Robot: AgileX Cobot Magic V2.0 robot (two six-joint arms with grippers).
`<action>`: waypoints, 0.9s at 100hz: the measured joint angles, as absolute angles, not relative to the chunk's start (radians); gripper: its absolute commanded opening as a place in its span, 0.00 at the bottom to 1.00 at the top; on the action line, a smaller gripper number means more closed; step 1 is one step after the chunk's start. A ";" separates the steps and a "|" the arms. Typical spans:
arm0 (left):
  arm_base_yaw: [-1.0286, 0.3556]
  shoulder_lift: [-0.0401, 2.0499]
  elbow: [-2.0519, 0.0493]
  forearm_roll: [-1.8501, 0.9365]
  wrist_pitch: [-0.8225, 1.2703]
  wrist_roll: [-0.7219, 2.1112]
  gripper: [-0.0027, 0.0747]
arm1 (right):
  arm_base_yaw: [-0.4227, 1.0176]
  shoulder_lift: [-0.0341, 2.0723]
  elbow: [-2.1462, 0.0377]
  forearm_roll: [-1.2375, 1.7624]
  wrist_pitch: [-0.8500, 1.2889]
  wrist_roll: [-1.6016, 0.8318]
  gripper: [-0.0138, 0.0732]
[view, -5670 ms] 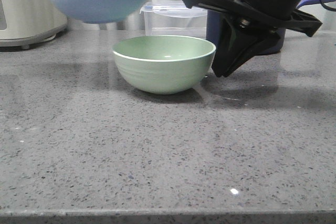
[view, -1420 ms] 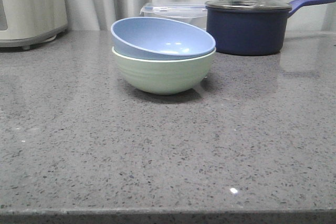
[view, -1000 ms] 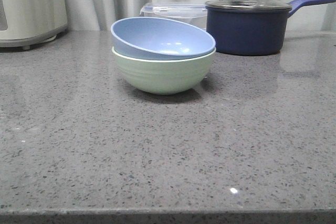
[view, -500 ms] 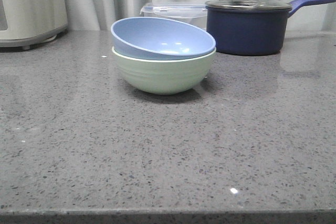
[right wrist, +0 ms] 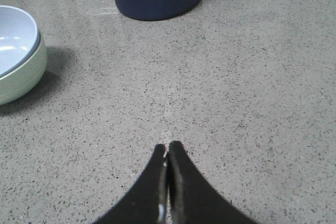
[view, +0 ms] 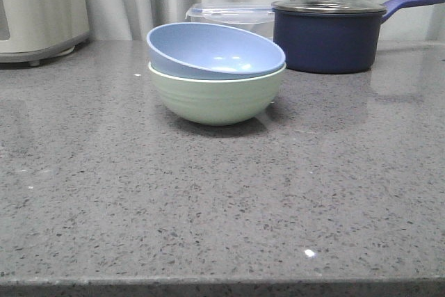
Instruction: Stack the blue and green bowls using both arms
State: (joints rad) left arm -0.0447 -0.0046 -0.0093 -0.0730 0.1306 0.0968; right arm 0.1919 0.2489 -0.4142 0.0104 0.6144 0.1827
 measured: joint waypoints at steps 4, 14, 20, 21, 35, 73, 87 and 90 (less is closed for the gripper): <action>-0.040 -0.005 0.002 -0.075 0.122 0.097 0.01 | 0.192 0.249 -0.414 0.010 0.614 0.183 0.07; -0.036 -0.005 0.002 -0.075 0.076 0.097 0.01 | 0.192 0.247 -0.414 0.010 0.614 0.183 0.07; -0.036 -0.005 0.002 -0.077 0.076 0.097 0.01 | 0.192 0.247 -0.414 0.010 0.614 0.183 0.07; -0.036 -0.005 0.002 -0.077 0.076 0.097 0.01 | 0.192 0.247 -0.414 0.010 0.614 0.183 0.07; -0.036 -0.005 0.002 -0.077 0.076 0.097 0.01 | 0.192 0.247 -0.414 0.010 0.614 0.183 0.07; -0.036 -0.005 0.002 -0.078 0.078 0.097 0.01 | 0.192 0.247 -0.414 0.010 0.614 0.183 0.07; -0.036 -0.005 0.002 -0.078 0.078 0.097 0.01 | 0.192 0.247 -0.414 0.010 0.614 0.183 0.07; -0.036 -0.005 0.002 -0.078 0.078 0.097 0.01 | 0.192 0.247 -0.414 0.010 0.614 0.183 0.07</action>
